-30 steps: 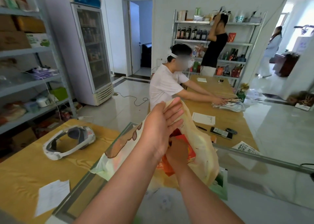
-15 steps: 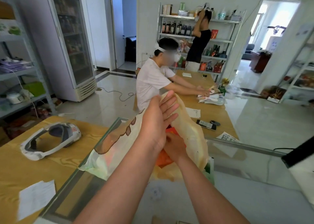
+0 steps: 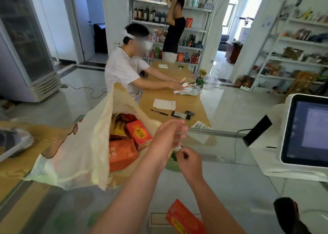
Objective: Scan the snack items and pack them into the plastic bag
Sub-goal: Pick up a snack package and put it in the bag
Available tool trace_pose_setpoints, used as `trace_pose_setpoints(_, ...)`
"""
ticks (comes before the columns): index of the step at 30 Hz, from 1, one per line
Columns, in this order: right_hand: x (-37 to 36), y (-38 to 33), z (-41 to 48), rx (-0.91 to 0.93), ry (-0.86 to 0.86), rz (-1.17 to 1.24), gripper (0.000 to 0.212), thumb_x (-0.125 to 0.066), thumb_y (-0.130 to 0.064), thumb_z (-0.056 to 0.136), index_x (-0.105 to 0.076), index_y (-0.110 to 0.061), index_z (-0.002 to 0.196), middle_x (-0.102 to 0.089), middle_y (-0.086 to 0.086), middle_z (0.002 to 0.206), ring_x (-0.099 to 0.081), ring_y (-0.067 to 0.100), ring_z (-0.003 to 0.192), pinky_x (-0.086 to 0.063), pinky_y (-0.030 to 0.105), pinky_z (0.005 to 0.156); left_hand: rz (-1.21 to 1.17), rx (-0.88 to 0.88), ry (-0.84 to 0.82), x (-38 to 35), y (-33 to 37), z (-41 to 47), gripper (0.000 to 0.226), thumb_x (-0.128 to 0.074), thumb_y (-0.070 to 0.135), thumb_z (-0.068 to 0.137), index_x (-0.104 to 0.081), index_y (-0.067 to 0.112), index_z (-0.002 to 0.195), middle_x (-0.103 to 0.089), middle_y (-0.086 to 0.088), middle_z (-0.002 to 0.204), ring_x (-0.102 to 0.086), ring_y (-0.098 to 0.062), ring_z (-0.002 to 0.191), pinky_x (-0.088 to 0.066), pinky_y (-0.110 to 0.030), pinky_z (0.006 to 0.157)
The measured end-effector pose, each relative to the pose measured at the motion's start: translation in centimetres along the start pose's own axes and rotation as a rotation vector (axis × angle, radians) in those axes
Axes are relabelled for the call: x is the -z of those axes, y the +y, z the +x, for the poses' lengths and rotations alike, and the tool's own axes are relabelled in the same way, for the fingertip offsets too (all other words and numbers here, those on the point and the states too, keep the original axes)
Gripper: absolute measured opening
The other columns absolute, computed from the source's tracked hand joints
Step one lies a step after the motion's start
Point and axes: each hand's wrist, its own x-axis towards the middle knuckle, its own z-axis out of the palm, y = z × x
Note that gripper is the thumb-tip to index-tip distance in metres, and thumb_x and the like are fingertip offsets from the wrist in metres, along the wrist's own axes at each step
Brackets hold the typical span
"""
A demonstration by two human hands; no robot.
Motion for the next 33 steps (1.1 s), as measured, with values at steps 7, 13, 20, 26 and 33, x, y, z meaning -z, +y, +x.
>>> trace_pose_setpoints(7, 0.2, 5.5, 1.9, -0.017, -0.557, -0.368, 0.031, -0.066, -0.017, 0.074, -0.064, -0.014, 0.104, -0.062, 0.009, 0.107, -0.059, 0.024, 0.097, -0.046, 0.028, 0.074, 0.233, 0.245, 0.255, -0.6, -4.7, 1.8, 0.022, -0.049, 0.025, 0.097, -0.064, 0.019, 0.112, -0.069, 0.001, 0.099, -0.063, -0.016, 0.090, -0.048, -0.030, 0.078)
trace_pose_setpoints(13, 0.4, 7.6, 2.5, 0.233, -0.669, -0.654, 0.035, -0.051, -0.007, 0.085, -0.058, -0.007, 0.119, -0.058, 0.014, 0.118, -0.056, 0.030, 0.105, -0.048, 0.034, 0.081, 0.278, 0.243, 0.417, -0.4, -6.6, 1.4, 0.021, -0.048, 0.029, 0.097, -0.065, 0.024, 0.108, -0.072, 0.002, 0.103, -0.065, -0.019, 0.099, -0.048, -0.034, 0.085)
trace_pose_setpoints(20, 2.0, 7.9, 2.6, 0.333, -0.538, -0.578, 0.028, -0.042, -0.004, 0.091, -0.060, -0.003, 0.112, -0.066, 0.016, 0.105, -0.064, 0.034, 0.094, -0.048, 0.033, 0.072, 0.308, 0.255, 0.507, -2.1, -7.9, 0.4, 0.020, -0.044, 0.027, 0.099, -0.064, 0.026, 0.103, -0.071, 0.000, 0.103, -0.065, -0.019, 0.095, -0.050, -0.035, 0.086)
trace_pose_setpoints(26, 5.3, 7.6, 3.4, 0.415, -0.311, -0.352, 0.007, -0.065, -0.002, 0.078, -0.060, -0.004, 0.075, -0.059, 0.011, 0.058, -0.057, 0.028, 0.048, -0.034, 0.026, 0.042, 0.245, 0.372, 0.405, -3.6, -8.5, 1.1, 0.019, -0.046, 0.029, 0.099, -0.063, 0.021, 0.102, -0.070, -0.002, 0.104, -0.065, -0.022, 0.099, -0.050, -0.034, 0.084)
trace_pose_setpoints(33, 10.9, 3.9, 3.5, -0.085, -0.090, 0.290, 0.017, -0.060, -0.007, 0.089, -0.059, -0.016, 0.075, -0.065, -0.005, 0.069, -0.065, 0.012, 0.065, -0.052, 0.021, 0.066, 0.024, 0.557, 0.194, -3.7, -11.8, 2.9, 0.062, -0.050, 0.058, 0.091, -0.052, 0.005, 0.123, -0.065, -0.016, 0.115, -0.065, -0.029, 0.097, -0.054, -0.038, 0.071)
